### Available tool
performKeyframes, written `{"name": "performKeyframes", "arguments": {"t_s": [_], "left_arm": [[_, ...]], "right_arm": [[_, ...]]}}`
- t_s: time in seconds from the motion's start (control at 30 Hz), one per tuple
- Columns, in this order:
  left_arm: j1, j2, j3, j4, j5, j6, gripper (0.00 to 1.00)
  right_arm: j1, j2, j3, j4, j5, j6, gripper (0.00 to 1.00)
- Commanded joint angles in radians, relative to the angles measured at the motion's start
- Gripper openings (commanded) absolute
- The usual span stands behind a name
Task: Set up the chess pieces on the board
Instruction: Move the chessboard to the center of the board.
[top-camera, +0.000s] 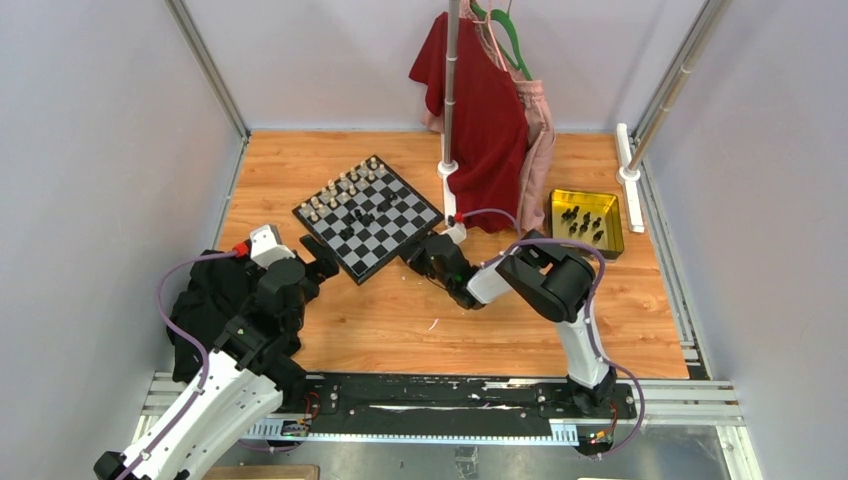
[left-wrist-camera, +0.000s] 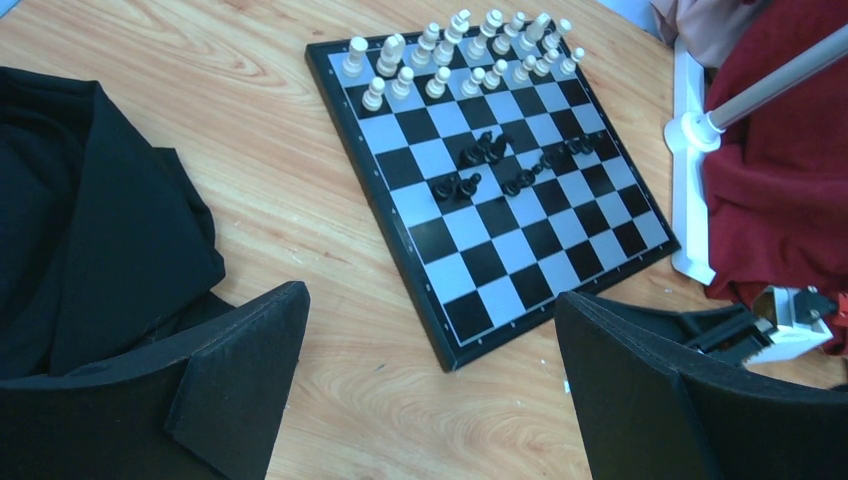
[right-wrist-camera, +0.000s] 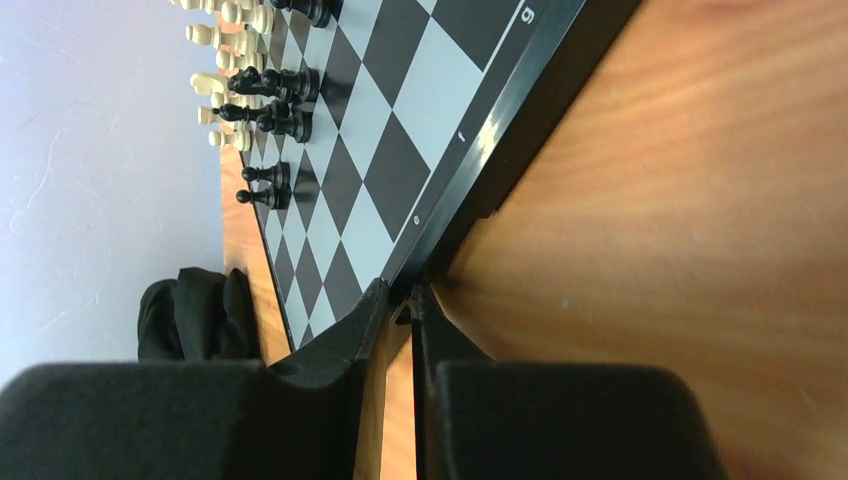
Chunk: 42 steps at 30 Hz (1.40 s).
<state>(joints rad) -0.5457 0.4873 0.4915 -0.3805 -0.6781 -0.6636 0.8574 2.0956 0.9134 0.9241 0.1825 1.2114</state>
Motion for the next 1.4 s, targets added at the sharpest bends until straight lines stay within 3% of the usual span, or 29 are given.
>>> {"name": "performKeyframes", "arguments": {"t_s": [0.0,0.77,1.1,1.2,1.37], "left_arm": [[-0.007,-0.012,0.011,-0.012,-0.036,-0.013,1.0],[-0.006,-0.036,0.027,-0.057,-0.059,-0.009,1.0],[-0.006,-0.033,0.016,-0.059,-0.069,-0.022,1.0],[-0.007,-0.028,0.015,-0.059,-0.071,-0.023,1.0],[-0.007,-0.03,0.014,-0.063,-0.081,-0.021,1.0]], "right_arm": [[0.043,-0.056,-0.104,-0.029,0.045,-0.042,0.0],[0.23,-0.362,-0.585,0.066,0.208,0.004,0.0],[0.293,-0.472,-0.667,-0.01,0.222,-0.009,0.01],[0.301,-0.487,-0.654,-0.045,0.214,-0.048,0.06],[0.313,-0.547,-0.601,-0.195,0.22,-0.136,0.31]]}}
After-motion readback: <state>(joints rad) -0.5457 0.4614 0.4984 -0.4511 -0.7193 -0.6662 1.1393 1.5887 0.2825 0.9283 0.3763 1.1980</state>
